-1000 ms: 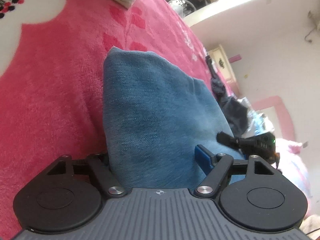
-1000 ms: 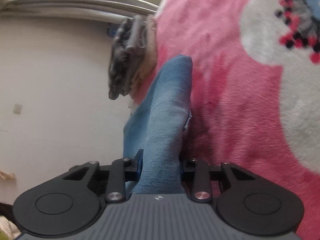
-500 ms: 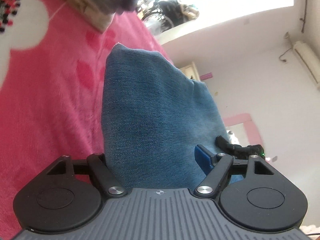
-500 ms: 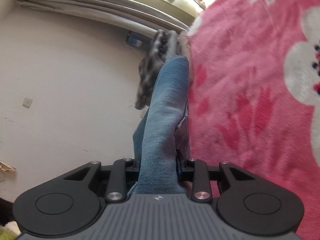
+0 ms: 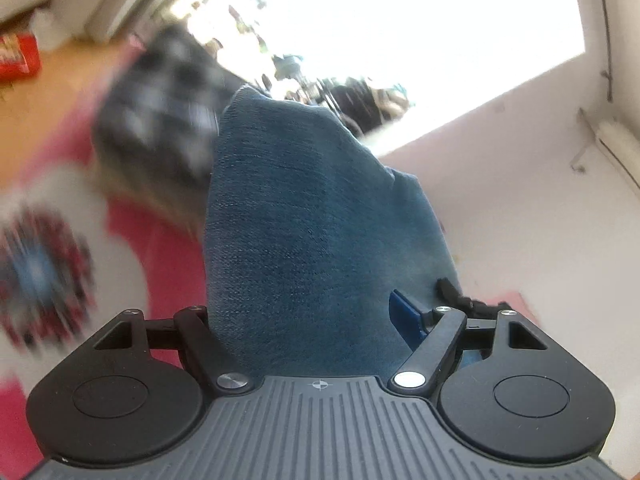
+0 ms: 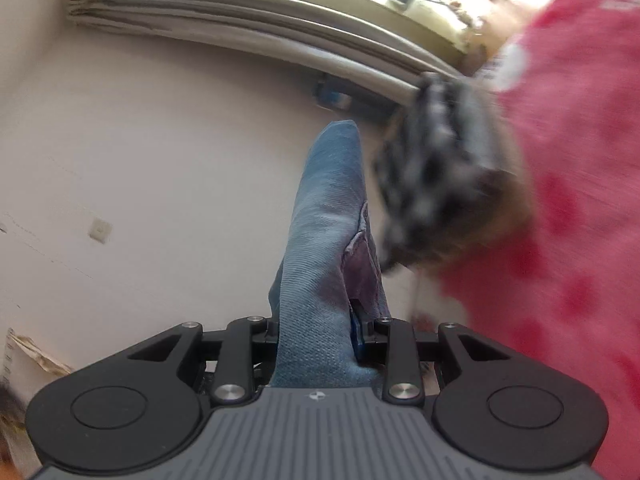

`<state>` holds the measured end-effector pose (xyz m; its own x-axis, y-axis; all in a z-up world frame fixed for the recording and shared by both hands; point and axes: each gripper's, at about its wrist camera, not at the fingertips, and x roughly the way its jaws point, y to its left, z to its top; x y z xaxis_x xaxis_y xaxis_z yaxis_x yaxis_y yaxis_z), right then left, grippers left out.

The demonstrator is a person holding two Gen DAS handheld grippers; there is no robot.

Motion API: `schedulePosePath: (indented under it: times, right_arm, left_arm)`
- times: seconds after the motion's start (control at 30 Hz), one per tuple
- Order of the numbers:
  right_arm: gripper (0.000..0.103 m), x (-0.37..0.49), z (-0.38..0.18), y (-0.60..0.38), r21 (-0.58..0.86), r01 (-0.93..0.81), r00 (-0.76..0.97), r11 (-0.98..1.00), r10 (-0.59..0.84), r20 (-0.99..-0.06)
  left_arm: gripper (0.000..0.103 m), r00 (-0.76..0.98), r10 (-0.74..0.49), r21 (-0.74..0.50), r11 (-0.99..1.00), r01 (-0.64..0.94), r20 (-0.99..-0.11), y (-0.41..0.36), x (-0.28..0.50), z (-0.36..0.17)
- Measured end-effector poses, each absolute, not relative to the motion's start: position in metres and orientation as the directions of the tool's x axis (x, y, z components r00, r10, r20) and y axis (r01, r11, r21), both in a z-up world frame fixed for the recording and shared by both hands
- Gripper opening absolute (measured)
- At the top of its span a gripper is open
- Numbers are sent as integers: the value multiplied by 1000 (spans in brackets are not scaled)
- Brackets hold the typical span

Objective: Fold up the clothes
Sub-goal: 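Lift the jeans bundle with both tools and carry it to the clothes stack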

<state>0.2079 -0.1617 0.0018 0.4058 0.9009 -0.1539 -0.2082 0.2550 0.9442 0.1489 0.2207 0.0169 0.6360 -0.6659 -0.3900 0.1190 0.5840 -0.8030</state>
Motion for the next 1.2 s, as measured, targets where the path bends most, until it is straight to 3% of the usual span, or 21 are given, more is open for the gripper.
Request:
schedulePosePath:
  times: [0.27,0.47,0.67,0.73,0.87,1.07,1.17,1.2]
  right_arm:
    - [33,321,21,-83,966,-214,458,145,888,-32]
    - [33,374,-21,-83,985,-133,524,109,851,-24]
    - [31,397,-112,-112,987,63,559,148,814,-157]
    - [30,400,-131,-121,983,93,558,160,809,-184]
    - [32,407,-124,-127,977,12,525,211,831,-186]
    - [53,404,-90,-149,922,-69,493,381,817,-301]
    - [51,380,-50,-163,805,-191,600,561,716,-357]
    - [44,370,-37,-164,765,-240,628,598,696,-348]
  left_arm:
    - [75,676,-595,-762,643,76,-435,293,275,64]
    - [76,648,-609,-761,645,70,-457,298,343,36]
    - [76,576,-556,-691,723,-20,-599,277,389,-51]
    - [78,581,-585,-733,679,-29,-565,278,390,-61]
    - [81,590,-570,-708,707,-3,-572,281,383,-50]
    - [81,696,-470,-665,747,-14,-542,311,350,-14]
    - [80,773,-427,-607,792,69,-469,310,329,15]
    - [79,771,-428,-561,820,113,-471,300,327,23]
